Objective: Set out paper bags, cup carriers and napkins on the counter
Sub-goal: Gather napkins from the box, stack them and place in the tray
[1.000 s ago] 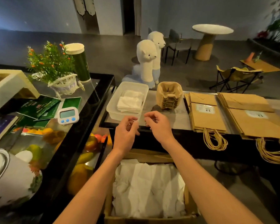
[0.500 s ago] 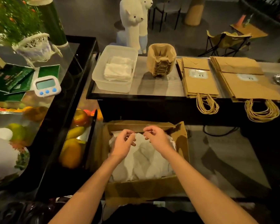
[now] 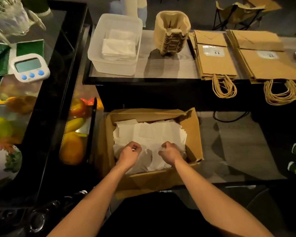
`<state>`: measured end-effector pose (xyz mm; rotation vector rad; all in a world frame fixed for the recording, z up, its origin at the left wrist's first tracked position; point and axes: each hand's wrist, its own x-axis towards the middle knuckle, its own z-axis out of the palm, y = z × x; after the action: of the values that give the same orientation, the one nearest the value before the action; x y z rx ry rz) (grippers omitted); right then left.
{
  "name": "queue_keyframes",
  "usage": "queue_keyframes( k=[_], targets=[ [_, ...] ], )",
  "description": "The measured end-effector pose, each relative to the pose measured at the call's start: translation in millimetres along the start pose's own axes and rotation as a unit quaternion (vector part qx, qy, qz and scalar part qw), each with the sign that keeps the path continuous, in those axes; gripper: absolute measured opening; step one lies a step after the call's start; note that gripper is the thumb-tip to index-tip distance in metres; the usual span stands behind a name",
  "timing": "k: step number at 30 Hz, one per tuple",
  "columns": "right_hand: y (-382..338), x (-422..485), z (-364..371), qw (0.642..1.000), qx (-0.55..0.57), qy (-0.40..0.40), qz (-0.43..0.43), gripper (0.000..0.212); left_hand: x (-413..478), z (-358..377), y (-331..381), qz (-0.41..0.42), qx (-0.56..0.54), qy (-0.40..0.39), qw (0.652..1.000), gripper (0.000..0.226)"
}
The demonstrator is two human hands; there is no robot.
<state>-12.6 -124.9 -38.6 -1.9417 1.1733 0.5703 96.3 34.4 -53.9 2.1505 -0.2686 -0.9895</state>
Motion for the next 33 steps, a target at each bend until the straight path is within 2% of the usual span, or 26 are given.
queue_keyframes(
  k=[2, 5, 10, 12, 16, 21, 23, 24, 26, 28, 30, 33],
  targets=[
    [0, -1, 1, 0.998, -0.054, 0.002, -0.009, 0.044, 1, 2, -6, 0.002, 0.03, 0.007, 1.0, 0.013],
    [1, 0, 1, 0.982, -0.166, -0.028, -0.087, 0.045, 4, 5, -14, 0.008, 0.121, 0.023, 0.992, 0.034],
    [-1, 3, 7, 0.91, -0.308, -0.011, -0.276, 0.049, 4, 5, -12, -0.045, 0.193, -0.014, 0.98, 0.063],
    [-5, 7, 11, 0.886, -0.338, -0.026, -0.317, 0.055, 5, 5, -15, -0.054, 0.203, -0.021, 0.978, 0.07],
    [-17, 14, 14, 0.853, -0.43, -0.125, -0.269, 0.069, 5, 3, -18, -0.064, 0.245, -0.026, 0.967, 0.069],
    [-18, 16, 16, 0.847, -0.464, -0.137, -0.221, 0.065, 6, 3, -16, -0.091, 0.244, -0.028, 0.965, 0.071],
    [-15, 15, 14, 0.852, -0.462, -0.117, -0.216, 0.056, 7, 4, -18, -0.093, 0.225, -0.019, 0.97, 0.07],
    [-13, 15, 13, 0.866, -0.437, -0.106, -0.218, 0.051, 7, 4, -18, -0.094, 0.215, -0.014, 0.972, 0.068],
    [-11, 16, 9, 0.922, -0.314, -0.077, -0.214, 0.04, 8, 4, -20, -0.089, 0.194, -0.001, 0.977, 0.063],
    [-16, 18, 3, 0.966, -0.165, -0.016, -0.198, 0.035, 8, 3, -21, -0.078, 0.162, 0.017, 0.984, 0.058],
    [-27, 28, -3, 0.98, -0.105, 0.049, -0.164, 0.041, 9, 3, -19, -0.063, 0.117, 0.035, 0.991, 0.057],
    [-42, 42, -7, 0.983, -0.131, 0.06, -0.114, 0.062, 9, 2, -10, -0.059, 0.081, 0.064, 0.993, 0.055]
  ],
)
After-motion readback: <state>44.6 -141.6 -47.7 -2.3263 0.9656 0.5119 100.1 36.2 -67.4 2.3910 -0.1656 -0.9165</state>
